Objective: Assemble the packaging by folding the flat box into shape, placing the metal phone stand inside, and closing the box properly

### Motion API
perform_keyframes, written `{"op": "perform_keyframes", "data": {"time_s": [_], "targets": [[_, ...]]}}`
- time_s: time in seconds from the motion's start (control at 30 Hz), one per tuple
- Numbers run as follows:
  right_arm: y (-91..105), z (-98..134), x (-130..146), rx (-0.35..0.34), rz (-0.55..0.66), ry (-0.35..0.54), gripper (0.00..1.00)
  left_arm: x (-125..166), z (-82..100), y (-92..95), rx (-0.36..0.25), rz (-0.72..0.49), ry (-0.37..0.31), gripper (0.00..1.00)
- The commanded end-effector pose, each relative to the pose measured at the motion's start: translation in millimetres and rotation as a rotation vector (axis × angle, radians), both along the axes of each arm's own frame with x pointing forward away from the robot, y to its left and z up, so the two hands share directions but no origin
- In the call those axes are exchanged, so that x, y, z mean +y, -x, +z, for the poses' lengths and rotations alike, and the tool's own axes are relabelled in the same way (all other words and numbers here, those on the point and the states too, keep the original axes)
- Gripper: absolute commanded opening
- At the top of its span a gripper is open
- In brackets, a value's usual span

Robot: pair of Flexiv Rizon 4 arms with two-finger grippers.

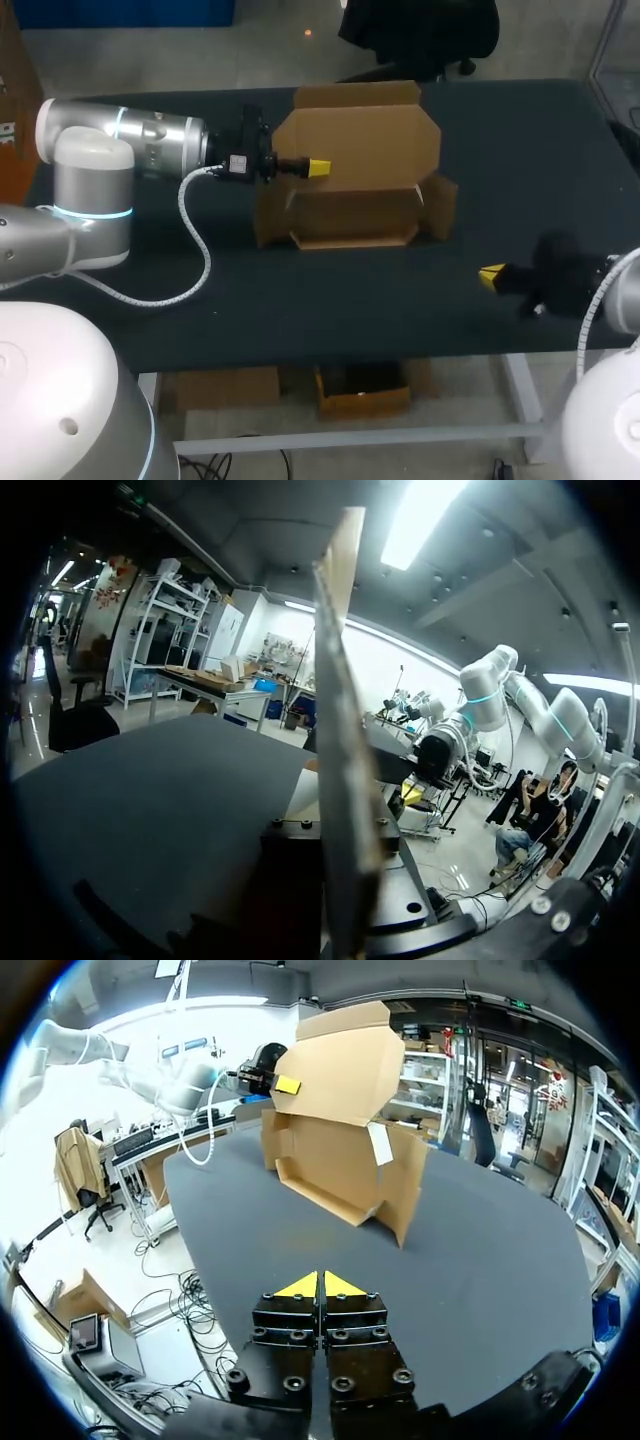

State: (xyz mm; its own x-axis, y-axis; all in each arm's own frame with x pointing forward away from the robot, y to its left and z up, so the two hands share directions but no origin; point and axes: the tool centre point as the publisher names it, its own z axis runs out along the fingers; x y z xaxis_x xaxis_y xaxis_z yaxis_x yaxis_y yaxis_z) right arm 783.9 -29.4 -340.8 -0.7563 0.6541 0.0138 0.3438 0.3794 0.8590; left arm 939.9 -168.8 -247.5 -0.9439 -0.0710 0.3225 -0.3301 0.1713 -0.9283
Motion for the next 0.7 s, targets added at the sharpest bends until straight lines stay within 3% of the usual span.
{"op": "perform_keyframes", "data": {"time_s": [0.03,0.2,0.37,0.7], "targets": [[-6.5,-3,-10,-0.003,0.019,-0.023,0.06,-1,-4.7,-0.8,0.000,0.000,0.001,0.00],[-18.5,-7,-14,0.006,0.041,-0.018,0.27,-1,-4.7,-0.8,0.000,0.000,0.001,0.00],[-35.5,-11,-16,0.011,0.059,-0.015,0.36,-1,-4.7,-0.8,0.000,0.000,0.001,0.00],[-86.3,-18,-9,-0.006,0.138,0.001,0.37,-1,-4.7,-0.8,0.000,0.000,0.001,0.00]]}}
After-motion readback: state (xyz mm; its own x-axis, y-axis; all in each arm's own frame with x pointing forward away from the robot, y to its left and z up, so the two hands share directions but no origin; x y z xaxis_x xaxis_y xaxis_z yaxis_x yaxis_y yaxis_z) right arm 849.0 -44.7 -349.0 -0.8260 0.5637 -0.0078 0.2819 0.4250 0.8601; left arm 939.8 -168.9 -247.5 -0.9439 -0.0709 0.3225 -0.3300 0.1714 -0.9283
